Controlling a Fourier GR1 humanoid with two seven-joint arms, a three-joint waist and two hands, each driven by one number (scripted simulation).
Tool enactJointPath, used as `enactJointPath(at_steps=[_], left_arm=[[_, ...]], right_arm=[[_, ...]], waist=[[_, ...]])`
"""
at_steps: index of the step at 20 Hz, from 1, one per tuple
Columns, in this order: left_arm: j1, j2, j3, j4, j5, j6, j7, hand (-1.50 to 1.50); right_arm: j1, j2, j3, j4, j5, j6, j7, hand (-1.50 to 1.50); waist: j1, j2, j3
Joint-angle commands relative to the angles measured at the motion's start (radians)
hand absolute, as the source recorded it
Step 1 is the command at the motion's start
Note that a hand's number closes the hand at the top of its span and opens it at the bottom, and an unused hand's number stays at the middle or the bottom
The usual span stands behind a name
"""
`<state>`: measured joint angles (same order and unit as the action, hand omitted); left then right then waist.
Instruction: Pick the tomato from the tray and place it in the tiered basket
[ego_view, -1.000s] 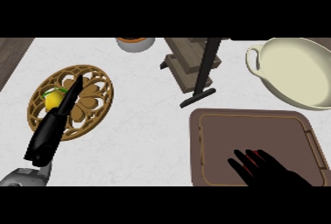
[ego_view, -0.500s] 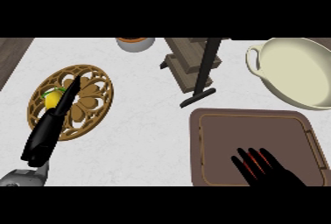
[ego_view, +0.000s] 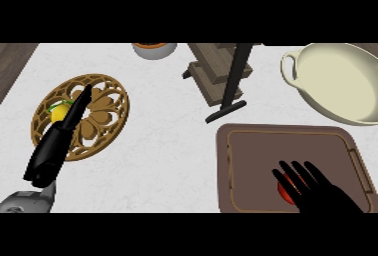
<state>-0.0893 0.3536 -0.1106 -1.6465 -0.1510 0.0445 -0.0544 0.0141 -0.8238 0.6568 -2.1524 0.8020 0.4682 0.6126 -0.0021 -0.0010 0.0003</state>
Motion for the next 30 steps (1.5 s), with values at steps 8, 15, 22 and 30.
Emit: enactJointPath(at_steps=[8,15,22,30], left_arm=[[0.044,-0.016,0.057,-0.042,-0.001,-0.073,-0.002,0.0],[-0.029,-0.105,0.018,0.036,-0.078,-0.038,0.004,0.0],[0.024,-0.096,0.067,0.003,-0.087,-0.086,-0.04,0.0],[-0.032,-0.118,0.112,0.005,-0.09,-0.114,0.007,0.0]], right_arm=[[0.052,0.072,-0.141,0.032,0.058,0.013,-0.123,-1.5],[-0.019,0.175,-0.189,0.25,0.103,-0.025,-0.242,-1.5],[0.04,0.252,-0.187,0.299,0.223,-0.066,-0.297,-1.5],[0.049,0.318,-0.242,0.367,0.279,-0.086,-0.374,-1.5]], waist=[[0.003,0.0,0.0],[0.004,0.002,0.0],[0.002,0.001,0.0],[0.001,0.001,0.0]])
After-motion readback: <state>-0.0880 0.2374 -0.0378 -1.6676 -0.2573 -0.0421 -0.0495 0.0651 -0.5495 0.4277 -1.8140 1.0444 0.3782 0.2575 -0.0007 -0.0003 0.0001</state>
